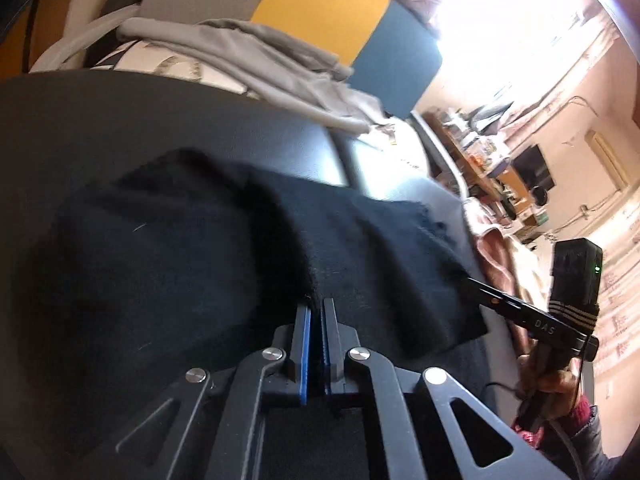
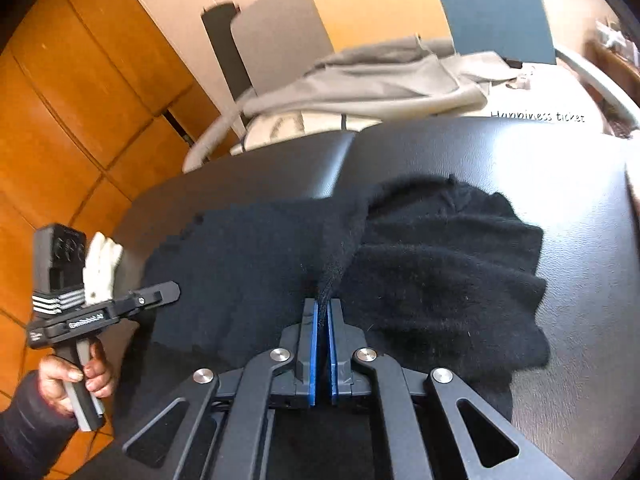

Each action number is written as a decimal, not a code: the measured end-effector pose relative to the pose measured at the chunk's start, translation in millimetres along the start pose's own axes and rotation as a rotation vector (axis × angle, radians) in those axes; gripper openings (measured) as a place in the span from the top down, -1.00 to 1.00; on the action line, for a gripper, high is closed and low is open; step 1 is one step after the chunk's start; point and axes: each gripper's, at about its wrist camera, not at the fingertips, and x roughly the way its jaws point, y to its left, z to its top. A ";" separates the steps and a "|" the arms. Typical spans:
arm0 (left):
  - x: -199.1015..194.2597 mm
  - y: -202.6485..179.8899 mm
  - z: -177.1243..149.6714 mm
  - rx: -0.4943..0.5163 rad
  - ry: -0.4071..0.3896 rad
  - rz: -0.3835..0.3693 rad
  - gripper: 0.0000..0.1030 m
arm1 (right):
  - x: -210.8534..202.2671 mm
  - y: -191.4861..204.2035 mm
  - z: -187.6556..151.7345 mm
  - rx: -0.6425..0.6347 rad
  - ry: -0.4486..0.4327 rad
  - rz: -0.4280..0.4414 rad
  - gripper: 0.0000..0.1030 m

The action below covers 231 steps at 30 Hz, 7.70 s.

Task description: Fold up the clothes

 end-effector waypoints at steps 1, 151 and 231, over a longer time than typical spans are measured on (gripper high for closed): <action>4.1 5.6 -2.9 -0.005 0.019 0.007 0.94 | 2.6 0.0 -1.9 -0.003 0.011 -0.013 0.91; -114.2 39.7 -264.2 0.028 0.100 0.126 0.09 | -67.4 -13.6 -285.3 0.353 0.170 0.058 0.06; -36.5 63.9 -28.5 -0.195 -0.019 -0.335 0.81 | -36.5 -9.3 -91.0 0.185 0.063 0.318 0.42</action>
